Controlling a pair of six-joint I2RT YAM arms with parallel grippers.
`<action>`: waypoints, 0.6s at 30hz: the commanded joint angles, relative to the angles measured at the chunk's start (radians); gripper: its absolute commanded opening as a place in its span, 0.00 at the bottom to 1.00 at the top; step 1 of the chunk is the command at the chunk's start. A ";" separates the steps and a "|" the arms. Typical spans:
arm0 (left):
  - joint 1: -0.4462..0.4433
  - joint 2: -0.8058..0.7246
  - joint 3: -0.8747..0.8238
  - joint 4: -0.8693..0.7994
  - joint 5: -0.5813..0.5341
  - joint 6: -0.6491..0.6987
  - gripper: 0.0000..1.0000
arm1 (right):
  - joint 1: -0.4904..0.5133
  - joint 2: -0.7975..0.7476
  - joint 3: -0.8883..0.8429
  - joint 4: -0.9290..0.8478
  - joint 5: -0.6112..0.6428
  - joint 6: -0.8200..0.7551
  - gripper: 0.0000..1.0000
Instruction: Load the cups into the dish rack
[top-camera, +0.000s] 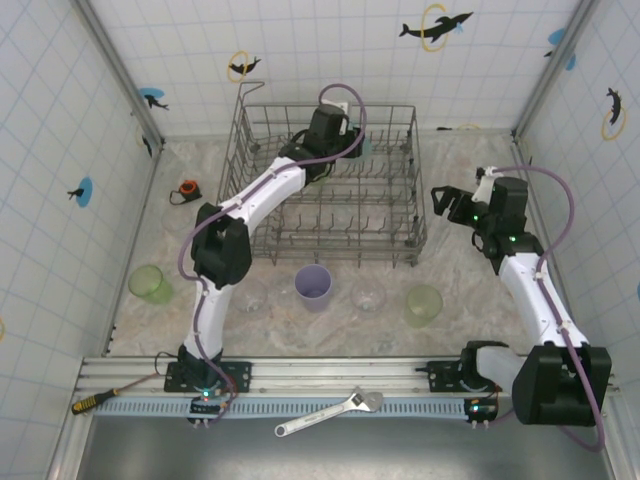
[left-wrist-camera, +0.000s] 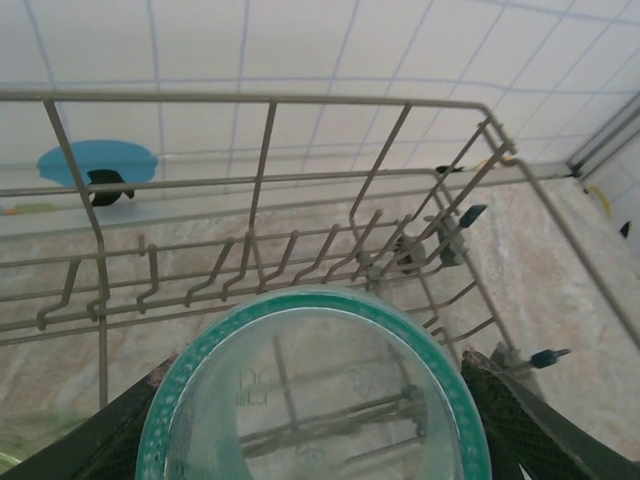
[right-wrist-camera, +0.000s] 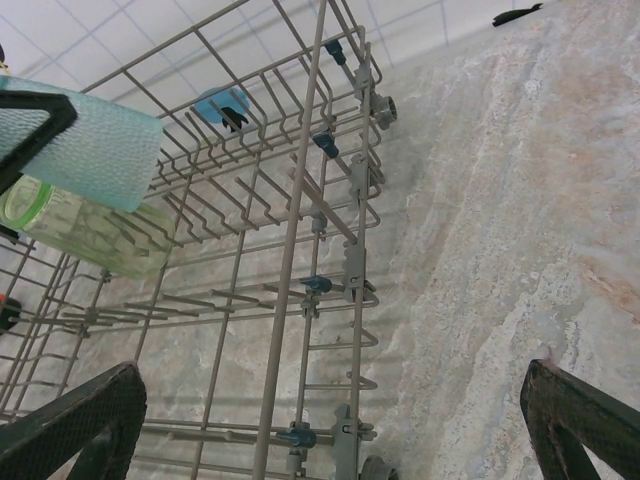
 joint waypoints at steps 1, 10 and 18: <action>-0.007 0.030 0.038 -0.015 -0.028 0.044 0.00 | -0.006 -0.017 -0.024 0.008 -0.005 -0.020 1.00; -0.007 0.066 0.061 -0.025 -0.031 0.092 0.00 | -0.007 -0.021 -0.054 0.029 -0.014 -0.005 1.00; -0.013 0.104 0.084 -0.034 -0.055 0.128 0.00 | -0.006 -0.020 -0.066 0.040 -0.021 0.003 1.00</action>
